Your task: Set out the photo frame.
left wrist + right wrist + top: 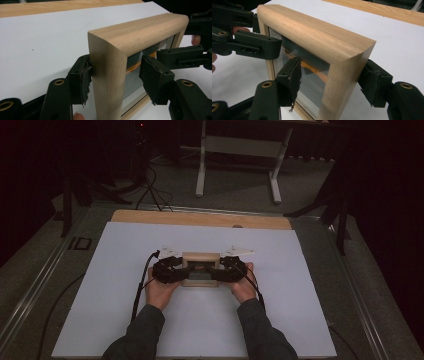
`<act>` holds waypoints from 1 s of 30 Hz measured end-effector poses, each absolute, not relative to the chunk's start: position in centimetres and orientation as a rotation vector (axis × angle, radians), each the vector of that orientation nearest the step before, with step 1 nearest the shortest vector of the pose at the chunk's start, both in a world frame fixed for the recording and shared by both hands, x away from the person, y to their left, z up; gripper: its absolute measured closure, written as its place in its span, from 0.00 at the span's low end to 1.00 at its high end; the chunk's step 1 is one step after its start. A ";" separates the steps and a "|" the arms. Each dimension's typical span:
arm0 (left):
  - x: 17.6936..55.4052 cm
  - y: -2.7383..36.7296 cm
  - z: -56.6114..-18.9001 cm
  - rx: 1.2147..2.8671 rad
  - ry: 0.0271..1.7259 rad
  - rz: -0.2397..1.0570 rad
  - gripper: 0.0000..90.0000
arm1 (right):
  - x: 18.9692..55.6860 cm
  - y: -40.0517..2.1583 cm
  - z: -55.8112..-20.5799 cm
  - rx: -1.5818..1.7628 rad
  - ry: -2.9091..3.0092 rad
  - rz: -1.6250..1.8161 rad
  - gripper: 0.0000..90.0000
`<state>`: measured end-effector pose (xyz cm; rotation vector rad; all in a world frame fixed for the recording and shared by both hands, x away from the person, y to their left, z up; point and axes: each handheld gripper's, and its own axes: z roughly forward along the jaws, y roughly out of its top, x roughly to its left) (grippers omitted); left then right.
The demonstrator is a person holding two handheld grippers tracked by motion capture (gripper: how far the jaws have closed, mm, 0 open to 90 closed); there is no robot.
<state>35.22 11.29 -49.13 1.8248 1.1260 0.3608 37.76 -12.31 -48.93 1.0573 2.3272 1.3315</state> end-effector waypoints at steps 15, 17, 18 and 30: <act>34.2 13.0 -48.6 1.831 1.134 0.361 0.44 | 37.1 -13.1 -48.4 1.031 2.350 1.312 0.40; 33.8 13.3 -48.4 1.835 1.125 0.366 0.44 | 37.0 -13.3 -48.2 1.023 2.356 1.304 0.40; 33.6 13.5 -48.3 1.842 1.119 0.371 0.44 | 36.9 -13.4 -48.1 1.019 2.358 1.301 0.40; 31.6 16.2 -47.7 1.879 1.092 0.411 0.45 | 35.5 -14.9 -47.7 0.967 2.381 1.258 0.40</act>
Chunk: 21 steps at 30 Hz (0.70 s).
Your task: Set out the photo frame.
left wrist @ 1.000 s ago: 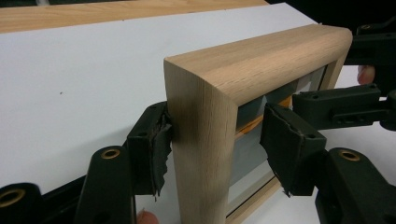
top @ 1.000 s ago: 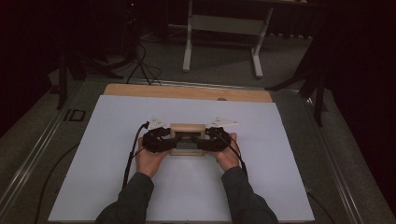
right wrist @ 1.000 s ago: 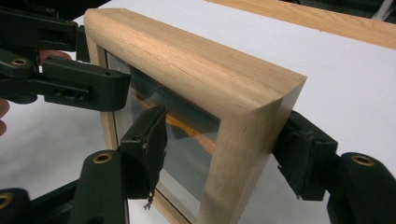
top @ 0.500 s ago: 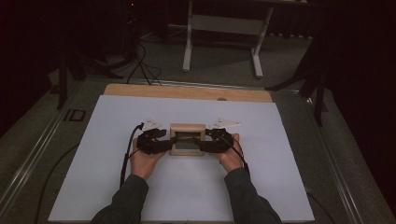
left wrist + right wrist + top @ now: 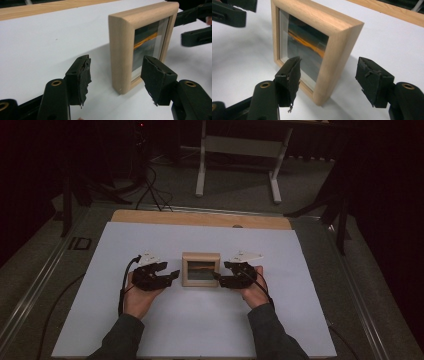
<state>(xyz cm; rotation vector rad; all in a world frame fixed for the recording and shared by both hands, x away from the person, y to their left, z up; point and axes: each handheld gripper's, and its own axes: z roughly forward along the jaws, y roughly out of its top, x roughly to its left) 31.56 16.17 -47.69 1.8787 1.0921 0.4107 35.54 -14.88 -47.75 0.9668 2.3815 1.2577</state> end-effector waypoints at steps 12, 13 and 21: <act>29.0 19.4 -48.4 1.904 1.076 0.453 0.45 | 34.2 -18.4 -47.5 0.976 2.356 1.243 0.40; 28.7 19.7 -48.5 1.899 1.081 0.456 0.45 | 34.1 -18.7 -47.5 0.979 2.354 1.239 0.40; 27.0 22.1 -50.0 1.880 1.108 0.466 0.45 | 32.9 -21.0 -47.7 0.993 2.326 1.248 0.40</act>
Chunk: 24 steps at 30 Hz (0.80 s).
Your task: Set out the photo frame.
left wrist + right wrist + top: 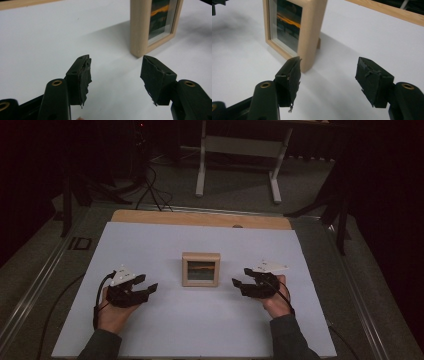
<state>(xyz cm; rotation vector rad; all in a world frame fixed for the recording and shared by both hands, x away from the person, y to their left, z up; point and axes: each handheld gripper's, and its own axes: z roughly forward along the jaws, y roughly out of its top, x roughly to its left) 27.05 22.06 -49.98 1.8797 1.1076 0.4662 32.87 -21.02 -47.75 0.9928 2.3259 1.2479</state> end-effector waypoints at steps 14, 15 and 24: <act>24.8 24.0 -50.9 1.865 1.157 0.489 0.46 | 29.3 -26.1 -50.0 1.076 2.237 1.276 0.40; 24.6 24.1 -51.0 1.864 1.173 0.492 0.46 | 29.1 -26.3 -50.1 1.084 2.233 1.274 0.40; 22.5 24.8 -51.3 1.907 1.183 0.544 0.47 | 27.1 -27.9 -50.6 1.114 2.205 1.229 0.40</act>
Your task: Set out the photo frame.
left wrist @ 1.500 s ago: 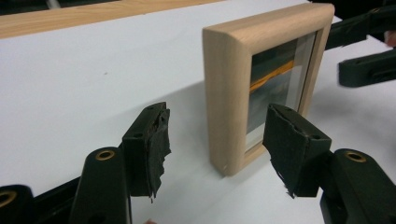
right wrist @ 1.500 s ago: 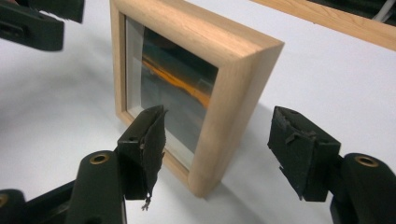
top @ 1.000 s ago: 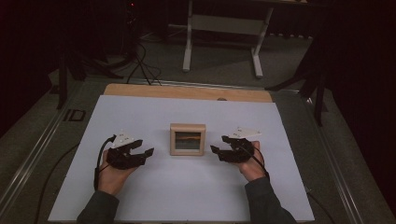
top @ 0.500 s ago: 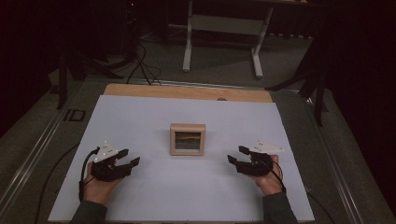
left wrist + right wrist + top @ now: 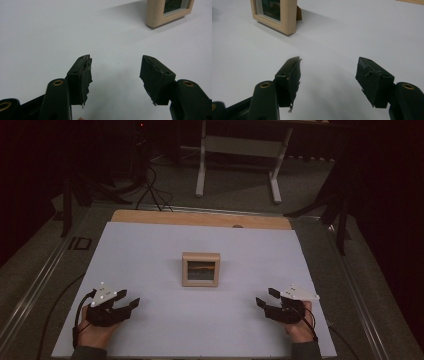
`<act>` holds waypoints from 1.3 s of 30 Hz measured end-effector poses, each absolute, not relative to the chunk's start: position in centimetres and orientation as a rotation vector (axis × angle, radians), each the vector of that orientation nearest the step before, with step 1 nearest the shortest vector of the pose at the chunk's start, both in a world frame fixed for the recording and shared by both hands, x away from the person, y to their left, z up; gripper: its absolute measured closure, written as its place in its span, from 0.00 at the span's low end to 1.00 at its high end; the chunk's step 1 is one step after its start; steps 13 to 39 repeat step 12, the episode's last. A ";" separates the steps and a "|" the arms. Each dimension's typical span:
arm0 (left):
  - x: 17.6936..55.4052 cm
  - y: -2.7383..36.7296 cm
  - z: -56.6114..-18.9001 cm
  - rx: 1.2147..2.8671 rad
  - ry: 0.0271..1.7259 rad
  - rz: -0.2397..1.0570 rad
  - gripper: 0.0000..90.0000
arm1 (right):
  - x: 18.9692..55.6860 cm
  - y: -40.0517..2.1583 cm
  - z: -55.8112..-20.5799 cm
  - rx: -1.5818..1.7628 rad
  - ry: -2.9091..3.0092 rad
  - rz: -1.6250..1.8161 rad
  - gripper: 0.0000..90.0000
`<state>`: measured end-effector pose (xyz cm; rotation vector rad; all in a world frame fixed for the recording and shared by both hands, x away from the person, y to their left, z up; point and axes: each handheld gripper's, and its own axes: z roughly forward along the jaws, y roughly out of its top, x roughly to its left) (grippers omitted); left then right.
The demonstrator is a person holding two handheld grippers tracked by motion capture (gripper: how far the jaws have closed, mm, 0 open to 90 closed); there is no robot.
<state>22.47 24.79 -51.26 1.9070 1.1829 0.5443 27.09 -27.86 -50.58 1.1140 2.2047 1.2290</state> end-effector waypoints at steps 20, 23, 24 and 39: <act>20.3 25.4 -51.0 1.903 1.201 0.568 0.46 | 25.3 -29.2 -50.8 1.143 2.184 1.213 0.38; 20.3 25.4 -51.0 1.903 1.201 0.568 0.46 | 25.3 -29.2 -50.8 1.143 2.184 1.213 0.38; 20.3 25.4 -51.0 1.903 1.201 0.568 0.46 | 25.3 -29.2 -50.8 1.143 2.184 1.213 0.38; 20.3 25.4 -51.0 1.903 1.201 0.568 0.46 | 25.3 -29.2 -50.8 1.143 2.184 1.213 0.38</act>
